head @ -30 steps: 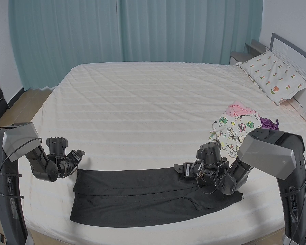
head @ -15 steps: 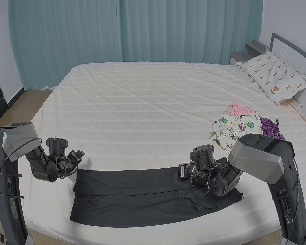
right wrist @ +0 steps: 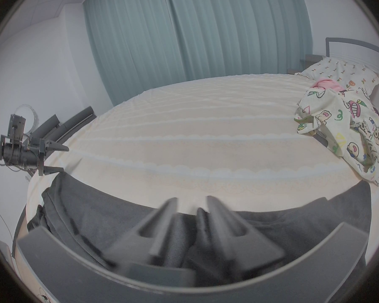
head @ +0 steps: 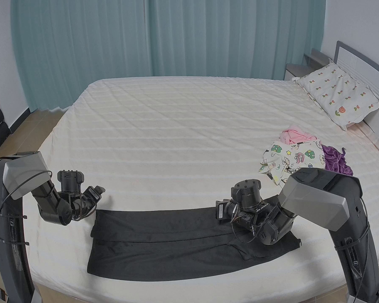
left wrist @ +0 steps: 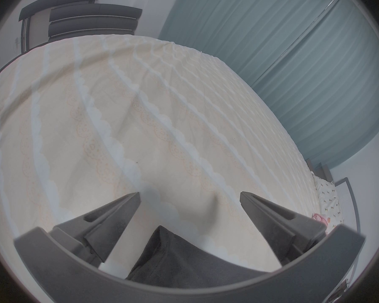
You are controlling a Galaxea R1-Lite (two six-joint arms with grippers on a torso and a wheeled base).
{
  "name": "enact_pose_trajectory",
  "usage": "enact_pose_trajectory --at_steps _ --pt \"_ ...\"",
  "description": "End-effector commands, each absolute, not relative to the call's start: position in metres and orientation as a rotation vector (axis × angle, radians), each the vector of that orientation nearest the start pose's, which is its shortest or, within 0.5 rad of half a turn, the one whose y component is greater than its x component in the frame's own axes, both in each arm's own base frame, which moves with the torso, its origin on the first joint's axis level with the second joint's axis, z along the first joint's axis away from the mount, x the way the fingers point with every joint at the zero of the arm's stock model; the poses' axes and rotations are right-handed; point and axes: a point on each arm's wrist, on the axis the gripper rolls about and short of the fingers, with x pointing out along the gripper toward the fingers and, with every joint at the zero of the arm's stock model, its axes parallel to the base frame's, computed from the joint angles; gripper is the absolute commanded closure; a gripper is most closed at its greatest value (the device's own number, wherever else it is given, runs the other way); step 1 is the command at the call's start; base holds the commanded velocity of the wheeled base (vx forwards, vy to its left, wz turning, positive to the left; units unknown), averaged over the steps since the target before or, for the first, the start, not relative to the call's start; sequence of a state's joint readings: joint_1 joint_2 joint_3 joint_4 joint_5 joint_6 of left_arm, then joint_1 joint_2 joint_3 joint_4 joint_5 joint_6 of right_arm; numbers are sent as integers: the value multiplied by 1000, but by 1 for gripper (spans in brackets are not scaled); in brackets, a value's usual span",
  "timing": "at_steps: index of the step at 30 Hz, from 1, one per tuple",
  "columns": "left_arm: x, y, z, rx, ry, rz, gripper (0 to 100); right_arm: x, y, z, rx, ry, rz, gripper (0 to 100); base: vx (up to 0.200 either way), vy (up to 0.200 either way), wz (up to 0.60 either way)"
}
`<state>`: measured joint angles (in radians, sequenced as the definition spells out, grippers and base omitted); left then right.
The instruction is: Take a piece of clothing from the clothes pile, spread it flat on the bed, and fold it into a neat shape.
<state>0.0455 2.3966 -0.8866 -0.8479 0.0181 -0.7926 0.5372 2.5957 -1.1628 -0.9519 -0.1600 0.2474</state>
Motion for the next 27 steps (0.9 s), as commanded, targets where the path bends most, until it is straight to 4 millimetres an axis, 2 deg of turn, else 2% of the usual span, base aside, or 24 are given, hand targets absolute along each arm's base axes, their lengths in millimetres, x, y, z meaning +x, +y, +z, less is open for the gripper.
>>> enact_pose_trajectory --at_steps 1,6,7,8,9,10,11,17,21,24,27 --pt "387 18 -30 -772 603 321 0 385 226 -50 92 485 312 0 0 0 0" --pt "387 18 -30 -772 603 321 0 389 225 -33 138 441 304 0 0 0 0" --pt "387 18 -30 -771 603 321 0 390 221 -22 172 427 293 0 0 0 0" --pt "387 18 -30 -772 603 321 0 390 220 -21 176 426 291 0 0 0 0" --pt "387 18 -30 -772 603 321 0 390 214 -10 232 424 270 0 0 0 0" --pt "387 19 -30 -771 603 322 0 389 209 -7 258 431 257 0 0 0 0" --pt "387 19 -30 -771 603 322 0 389 209 -7 258 431 257 0 0 0 0" --pt "387 19 -29 -773 601 322 0 375 161 2 374 516 193 0 0 0 0" --pt "387 19 -29 -773 601 321 0 364 138 3 452 630 215 0 0 0 0" --pt "387 19 -29 -773 601 321 0 363 130 4 519 699 215 0 0 0 0" --pt "387 19 -29 -773 603 322 0 364 130 5 568 723 215 0 0 0 0"
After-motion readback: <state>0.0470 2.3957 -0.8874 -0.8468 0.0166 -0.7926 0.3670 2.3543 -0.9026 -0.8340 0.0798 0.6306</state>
